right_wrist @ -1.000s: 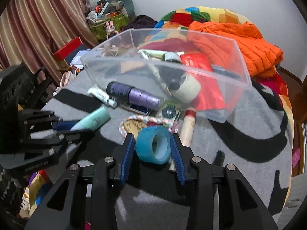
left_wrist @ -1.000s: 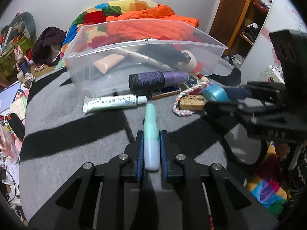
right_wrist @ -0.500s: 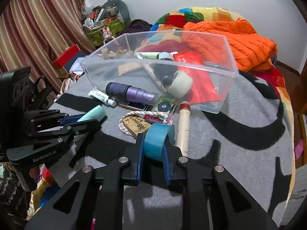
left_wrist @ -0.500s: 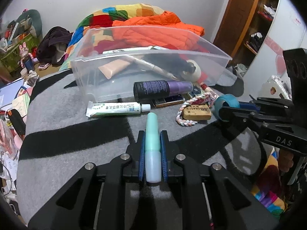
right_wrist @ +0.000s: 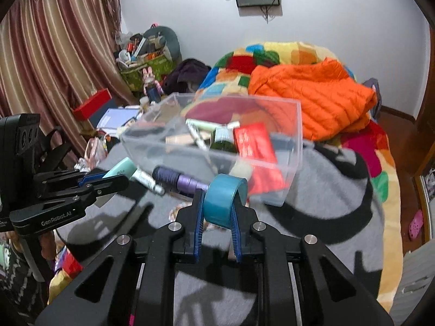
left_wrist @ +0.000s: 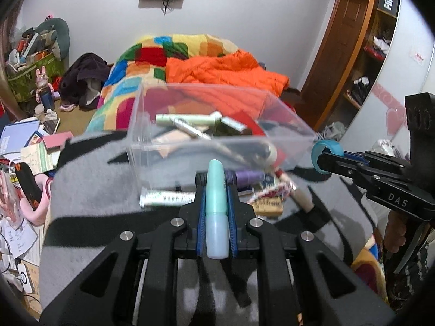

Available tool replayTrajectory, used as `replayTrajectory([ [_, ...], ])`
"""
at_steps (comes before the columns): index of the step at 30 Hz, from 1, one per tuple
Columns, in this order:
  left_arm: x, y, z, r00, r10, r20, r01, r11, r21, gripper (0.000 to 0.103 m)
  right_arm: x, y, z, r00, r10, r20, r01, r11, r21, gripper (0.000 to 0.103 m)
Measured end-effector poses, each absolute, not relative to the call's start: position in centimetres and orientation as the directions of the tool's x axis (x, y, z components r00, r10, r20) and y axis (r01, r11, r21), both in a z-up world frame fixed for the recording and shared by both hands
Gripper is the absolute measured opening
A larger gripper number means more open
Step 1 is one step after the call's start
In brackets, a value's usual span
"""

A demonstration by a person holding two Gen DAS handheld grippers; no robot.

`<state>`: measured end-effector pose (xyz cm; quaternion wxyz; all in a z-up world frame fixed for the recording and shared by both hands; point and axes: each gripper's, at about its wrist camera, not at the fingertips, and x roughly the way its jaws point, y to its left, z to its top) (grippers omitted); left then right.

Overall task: Organize objects
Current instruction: 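Drop the mint-green bottle into the box with the left tool while the right drops the blue tape in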

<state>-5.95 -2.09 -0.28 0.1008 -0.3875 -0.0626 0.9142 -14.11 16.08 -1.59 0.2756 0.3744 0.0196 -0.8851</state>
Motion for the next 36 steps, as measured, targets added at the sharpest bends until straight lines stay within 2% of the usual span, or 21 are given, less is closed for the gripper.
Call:
replayTrajectory([
  [12,-9.7,-3.1,3.2,-0.736,0.212,-0.643,-0.128,-0.976,-0.175,0.014,-17.9,15.2,0.9,-0.64,-0.437,-0.632,0.472,-0.873,0.125,0.016],
  [21,-14.1,-3.2,2.2,-0.706,0.168,-0.688,-0.106,-0.986,-0.132,0.014,-22.3,14.0,-1.2,-0.603,-0.388,-0.697,0.44,-0.891,0.115,0.016],
  [30,-17.7,-3.2,-0.5,-0.632,0.182,-0.753,-0.098,-0.983,-0.156,0.014,-24.7,13.3,-4.3,-0.525,-0.357,-0.772,0.425,-0.897,0.125,0.016],
  [36,-17.9,-2.5,-1.1,-0.617,0.194,-0.762,-0.114,-0.981,-0.158,0.014,-24.5,12.7,-4.7,-0.497,-0.337,-0.799,0.445,-0.89,0.098,0.016],
])
